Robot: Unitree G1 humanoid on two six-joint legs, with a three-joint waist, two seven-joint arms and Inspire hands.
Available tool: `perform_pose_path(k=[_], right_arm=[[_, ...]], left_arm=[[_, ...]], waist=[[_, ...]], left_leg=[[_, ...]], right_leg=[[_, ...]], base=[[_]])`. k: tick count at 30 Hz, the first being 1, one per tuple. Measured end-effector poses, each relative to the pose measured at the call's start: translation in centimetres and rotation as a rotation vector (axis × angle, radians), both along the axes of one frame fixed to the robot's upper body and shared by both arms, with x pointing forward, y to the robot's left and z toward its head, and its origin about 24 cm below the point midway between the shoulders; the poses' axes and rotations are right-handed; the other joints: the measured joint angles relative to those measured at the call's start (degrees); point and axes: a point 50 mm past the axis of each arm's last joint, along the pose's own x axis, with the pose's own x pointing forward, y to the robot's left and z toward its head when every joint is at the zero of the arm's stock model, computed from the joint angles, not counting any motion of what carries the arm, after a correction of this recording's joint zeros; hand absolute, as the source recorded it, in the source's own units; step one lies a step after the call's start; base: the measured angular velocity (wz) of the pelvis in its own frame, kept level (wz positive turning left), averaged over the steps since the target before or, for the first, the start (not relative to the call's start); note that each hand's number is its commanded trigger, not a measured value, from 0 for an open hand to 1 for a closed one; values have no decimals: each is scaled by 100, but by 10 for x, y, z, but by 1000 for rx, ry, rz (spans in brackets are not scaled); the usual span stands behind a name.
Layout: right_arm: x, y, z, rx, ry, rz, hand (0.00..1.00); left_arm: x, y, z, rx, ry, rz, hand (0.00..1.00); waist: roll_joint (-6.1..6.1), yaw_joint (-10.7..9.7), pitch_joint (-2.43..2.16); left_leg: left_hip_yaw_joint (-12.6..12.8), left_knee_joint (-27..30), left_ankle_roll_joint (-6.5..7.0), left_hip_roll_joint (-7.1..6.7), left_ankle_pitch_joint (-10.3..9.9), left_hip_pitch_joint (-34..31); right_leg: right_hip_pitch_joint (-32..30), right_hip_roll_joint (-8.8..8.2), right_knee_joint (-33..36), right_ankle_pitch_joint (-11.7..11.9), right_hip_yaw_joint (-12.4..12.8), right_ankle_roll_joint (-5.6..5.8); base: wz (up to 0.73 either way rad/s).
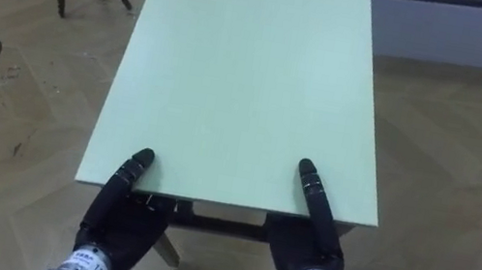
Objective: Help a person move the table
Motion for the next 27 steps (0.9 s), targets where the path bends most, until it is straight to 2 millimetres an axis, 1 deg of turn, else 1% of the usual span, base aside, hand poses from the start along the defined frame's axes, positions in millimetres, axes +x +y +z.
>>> perform_pose_path(k=[1,2,3,4,5,6,7,8,9,10,11,12,13,14,15,16,17,19,21,22,23,24,25,26,27], right_arm=[[-6,0,-3,10,17,-15,100],[-9,0,-5,12,25,-18,100],[-10,0,-6,15,32,-22,100],[-10,0,-6,15,32,-20,100],[-10,0,-6,15,31,-22,100],[-10,0,-6,13,30,-24,100],[-10,0,-5,13,27,-23,100],[-9,0,-5,14,25,-23,100],[-8,1,-4,21,20,-25,100],[-8,3,-4,31,16,-25,100],[-7,3,-3,33,13,-23,100],[-6,4,-3,38,8,-21,100],[-4,5,-2,46,0,-16,100],[-4,6,-2,53,-1,-17,100],[-4,8,-2,62,-1,-19,100],[-4,9,-2,63,-1,-20,100],[-4,9,-2,60,-1,-19,100],[-4,10,-2,64,-2,-20,100],[-4,11,-2,67,0,-22,100],[-4,12,-3,68,5,-24,100],[-4,12,-4,67,7,-24,100],[-5,12,-5,68,11,-25,100],[-5,12,-5,69,13,-27,100],[-5,12,-5,67,14,-26,100],[-6,11,-6,62,15,-25,100]], left_arm=[[-1,-1,-1,8,10,-12,100],[-2,-1,-1,10,13,-14,100],[-3,1,-2,20,14,-17,100],[-3,2,-2,23,13,-17,100],[-3,2,-2,24,11,-17,100],[-2,2,-1,26,4,-15,100],[-2,2,0,30,-2,-17,100],[-2,2,1,34,-7,-17,100],[0,3,2,41,-18,-16,100],[0,3,3,42,-23,-16,100],[0,3,4,47,-27,-17,100],[1,5,5,56,-36,-21,100],[2,8,8,64,-48,-22,100],[2,9,8,66,-52,-22,100],[2,10,9,72,-59,-24,100],[2,11,9,77,-61,-25,100],[2,12,9,79,-62,-25,100],[3,13,10,78,-66,-22,100],[3,14,11,79,-68,-18,100],[3,14,11,85,-67,-17,100],[3,15,10,88,-65,-17,100],[2,15,10,88,-60,-18,100],[2,14,9,87,-59,-19,100],[1,14,9,85,-56,-18,100],[0,13,9,83,-55,-19,100]], waist=[[-62,-8,-17],[-92,-1,-33],[-109,52,-35],[-110,100,-38],[-127,114,-31],[-179,170,-23],[-231,286,-33],[-257,340,-24],[-302,387,0],[-331,411,-5],[-353,463,-4],[-409,563,-9],[-470,622,-11],[-519,657,-13],[-601,729,-13],[-629,759,-18],[-636,779,-21],[-616,871,-27],[-580,874,-29],[-574,861,-28],[-569,861,-26],[-544,857,-25],[-503,862,-21],[-476,862,-28],[-422,823,-19]], left_leg=[[56,1,40,-4,35,16],[95,-4,55,-4,52,23],[136,4,82,-14,77,18],[165,0,114,-36,132,-11],[178,-14,133,-67,172,-26],[265,-44,160,-123,217,-59],[352,-34,157,-148,248,-129],[390,-36,153,-154,273,-159],[423,-36,139,-149,336,-232],[440,-70,128,-111,401,-307],[473,-124,111,-88,454,-328],[517,-238,85,-38,558,-390],[575,-291,68,47,643,-465],[592,-341,57,65,687,-487],[649,-372,43,124,744,-523],[658,-365,33,146,761,-550],[697,-281,26,237,769,-628],[710,-136,4,416,820,-818],[647,-143,-18,523,919,-925],[609,-210,-22,547,1014,-939],[595,-243,-28,558,1060,-938],[564,-303,-31,587,1157,-939],[509,-344,-45,612,1246,-953],[461,-364,-61,612,1298,-963],[404,-455,-73,610,1434,-969]], right_leg=[[-46,-237,1051,-424,113,-43],[-26,-322,1522,-585,175,-45],[134,-392,2234,-791,364,27],[414,-485,2649,-883,511,69],[592,-528,2743,-919,568,76],[960,-579,2759,-1005,690,127],[1277,-562,2620,-1110,763,195],[1423,-548,2456,-1231,788,253],[1581,-463,2025,-1545,770,347],[1696,-347,1592,-1753,751,345],[1737,-302,1378,-1821,756,347],[1842,-184,911,-1915,743,359],[1971,-59,379,-1963,749,360],[2045,-13,132,-1974,739,363],[2201,74,-308,-1974,690,360],[2267,112,-518,-1974,659,359],[2360,198,-826,-1947,593,316],[2402,350,-1199,-1888,328,219],[2334,478,-1238,-1816,280,134],[2301,533,-1242,-1801,265,99],[2294,553,-1242,-1797,248,77],[2276,598,-1240,-1769,211,29],[2267,653,-1255,-1751,176,-6],[2265,686,-1276,-1741,151,-21],[2265,748,-1317,-1718,88,-50]], base=[[42],[13],[-14],[-16],[-14],[-23],[-29],[-29],[-10],[-12],[-25],[-36],[-35],[-28],[-23],[-23],[-20],[-15],[5],[12],[12],[10],[13],[21],[24]])
